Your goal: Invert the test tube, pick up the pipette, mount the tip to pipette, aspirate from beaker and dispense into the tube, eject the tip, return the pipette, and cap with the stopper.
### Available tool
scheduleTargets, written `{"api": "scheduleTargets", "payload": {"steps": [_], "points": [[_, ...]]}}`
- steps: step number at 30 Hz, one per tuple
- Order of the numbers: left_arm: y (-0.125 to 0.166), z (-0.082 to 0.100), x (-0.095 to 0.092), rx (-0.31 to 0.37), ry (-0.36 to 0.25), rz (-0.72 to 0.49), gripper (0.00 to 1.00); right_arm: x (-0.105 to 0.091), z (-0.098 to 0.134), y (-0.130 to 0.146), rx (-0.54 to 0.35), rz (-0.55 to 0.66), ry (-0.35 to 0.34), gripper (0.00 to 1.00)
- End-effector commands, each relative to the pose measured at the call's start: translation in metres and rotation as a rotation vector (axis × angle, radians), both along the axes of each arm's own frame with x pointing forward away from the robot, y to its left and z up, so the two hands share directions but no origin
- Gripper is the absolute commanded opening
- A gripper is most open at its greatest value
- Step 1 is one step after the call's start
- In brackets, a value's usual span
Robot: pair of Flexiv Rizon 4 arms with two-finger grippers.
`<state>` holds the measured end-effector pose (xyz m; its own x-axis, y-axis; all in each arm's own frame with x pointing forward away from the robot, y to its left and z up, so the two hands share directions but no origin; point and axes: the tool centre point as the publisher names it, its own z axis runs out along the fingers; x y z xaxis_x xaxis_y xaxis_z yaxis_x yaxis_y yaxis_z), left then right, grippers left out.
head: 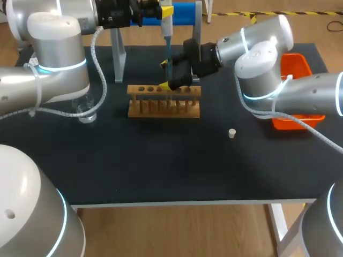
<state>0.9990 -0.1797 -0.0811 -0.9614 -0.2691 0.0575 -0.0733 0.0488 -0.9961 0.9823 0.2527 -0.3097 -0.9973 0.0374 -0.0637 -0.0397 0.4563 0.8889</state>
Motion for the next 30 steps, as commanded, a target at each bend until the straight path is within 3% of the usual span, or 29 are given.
{"api": "scheduleTargets", "payload": {"steps": [1, 30], "points": [[-0.0003, 0.0003, 0.0003, 0.0, 0.001, 0.0, 0.0, 0.0005, -0.0008, 0.0015, 0.001, -0.003, 0.0, 1.0], [-0.0003, 0.0003, 0.0003, 0.0, 0.001, 0.0, 0.0, 0.0033, -0.0033, 0.0045, -0.004, -0.016, 0.0, 1.0]]}}
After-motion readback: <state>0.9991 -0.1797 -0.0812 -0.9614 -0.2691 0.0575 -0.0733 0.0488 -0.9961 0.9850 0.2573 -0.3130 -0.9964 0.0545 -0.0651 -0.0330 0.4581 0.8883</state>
